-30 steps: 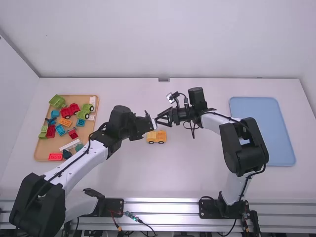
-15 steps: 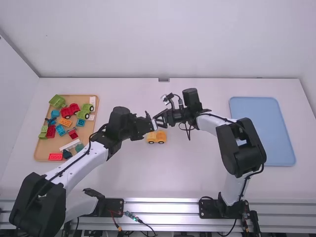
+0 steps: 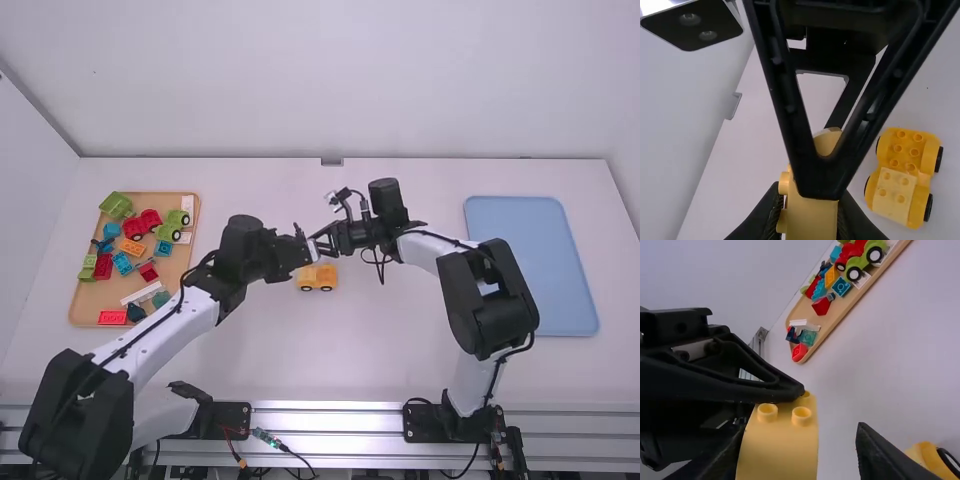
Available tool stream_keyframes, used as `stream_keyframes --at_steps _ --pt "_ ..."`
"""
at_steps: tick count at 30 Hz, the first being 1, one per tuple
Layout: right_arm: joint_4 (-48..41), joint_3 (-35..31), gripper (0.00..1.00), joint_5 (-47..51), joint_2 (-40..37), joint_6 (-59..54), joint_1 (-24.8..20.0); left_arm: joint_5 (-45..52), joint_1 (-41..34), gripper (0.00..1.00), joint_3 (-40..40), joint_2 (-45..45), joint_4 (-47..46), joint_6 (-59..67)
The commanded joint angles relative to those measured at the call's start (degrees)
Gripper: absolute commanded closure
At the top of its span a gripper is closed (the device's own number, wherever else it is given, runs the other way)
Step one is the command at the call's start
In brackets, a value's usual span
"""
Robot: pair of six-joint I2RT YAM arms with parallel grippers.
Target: Assemble lego blocks to make yellow taxi
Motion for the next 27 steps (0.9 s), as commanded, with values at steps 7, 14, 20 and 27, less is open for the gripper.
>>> stream_keyframes --at_steps 7,14,20,27 --pt "1.5 1.3 0.52 -1.2 -0.7 2.7 0.9 -0.7 -0.1 0.98 -0.4 5.1 4.3 -0.5" --pt "1.0 1.3 0.54 1.4 -0.7 3.0 0.9 -2.0 -0.1 0.98 -0.4 6.0 6.5 -0.5" --pt "1.0 1.2 0.55 1.9 -0.7 3.0 0.8 -2.0 -0.1 0.98 -0.4 5.9 7.0 -0.5" --pt "1.0 1.2 0.66 1.8 -0.7 2.8 0.8 -2.0 -0.1 0.98 -0.4 5.9 7.0 -0.3"
